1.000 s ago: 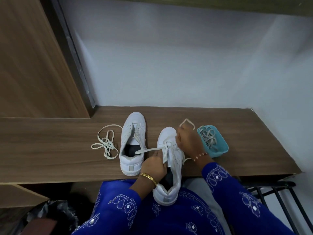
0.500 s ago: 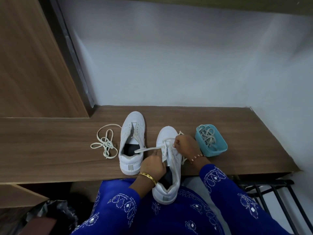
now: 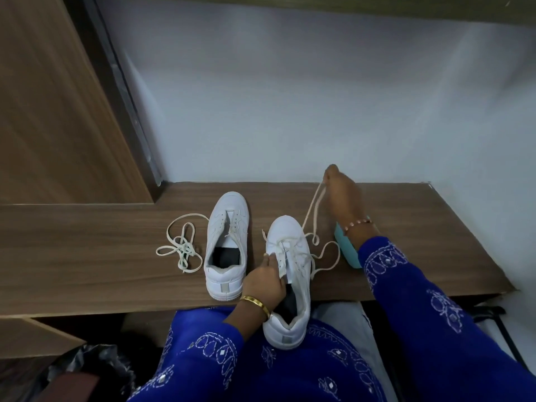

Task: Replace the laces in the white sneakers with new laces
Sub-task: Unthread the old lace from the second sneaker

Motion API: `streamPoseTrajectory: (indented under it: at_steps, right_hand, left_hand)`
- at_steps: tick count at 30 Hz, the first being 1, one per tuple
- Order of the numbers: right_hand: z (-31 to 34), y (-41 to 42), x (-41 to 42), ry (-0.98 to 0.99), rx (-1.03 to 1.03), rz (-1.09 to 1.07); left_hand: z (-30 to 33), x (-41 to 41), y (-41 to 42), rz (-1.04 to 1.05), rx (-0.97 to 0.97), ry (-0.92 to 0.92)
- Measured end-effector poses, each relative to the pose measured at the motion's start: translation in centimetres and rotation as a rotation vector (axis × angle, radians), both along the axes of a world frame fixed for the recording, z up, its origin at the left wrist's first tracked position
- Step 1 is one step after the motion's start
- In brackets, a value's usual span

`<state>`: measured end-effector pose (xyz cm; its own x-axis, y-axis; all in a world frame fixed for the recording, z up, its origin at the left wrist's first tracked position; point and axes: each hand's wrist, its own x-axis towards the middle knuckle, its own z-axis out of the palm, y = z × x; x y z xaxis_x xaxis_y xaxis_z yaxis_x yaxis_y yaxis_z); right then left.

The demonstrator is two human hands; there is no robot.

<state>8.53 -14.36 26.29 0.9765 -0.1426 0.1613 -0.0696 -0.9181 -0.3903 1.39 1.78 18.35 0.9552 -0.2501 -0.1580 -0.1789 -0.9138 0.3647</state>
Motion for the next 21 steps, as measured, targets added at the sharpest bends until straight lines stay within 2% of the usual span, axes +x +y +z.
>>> streamPoseTrajectory:
  at_steps: [2, 4, 5, 8, 11, 17, 21]
  right_hand:
    - [-0.1, -0.5, 0.3, 0.066, 0.005, -0.012]
    - [-1.3, -0.1, -0.3, -0.054, 0.076, -0.013]
    - [-3.0, 0.5, -0.6, -0.036, 0.076, -0.018]
    - [-5.4, 2.0, -2.5, 0.173, 0.074, -0.038]
    - [-7.0, 2.1, -2.8, 0.226, 0.192, -0.1]
    - [-6.6, 3.2, -1.6, 0.148, 0.398, -0.127]
    - [-5.9, 3.3, -1.5, 0.058, 0.425, -0.104]
  left_hand:
    - [0.0, 0.1, -0.2, 0.004, -0.001, -0.001]
    - [0.0, 0.1, 0.0, 0.005, -0.004, 0.003]
    - [0.0, 0.1, 0.0, 0.005, -0.006, 0.003]
    - [-0.1, 0.1, 0.1, 0.007, -0.012, -0.002]
    - [-0.1, 0.1, 0.0, -0.001, -0.022, -0.001]
    - [-0.2, 0.1, 0.0, 0.002, -0.019, 0.002]
    - [-0.2, 0.2, 0.0, -0.012, 0.007, 0.012]
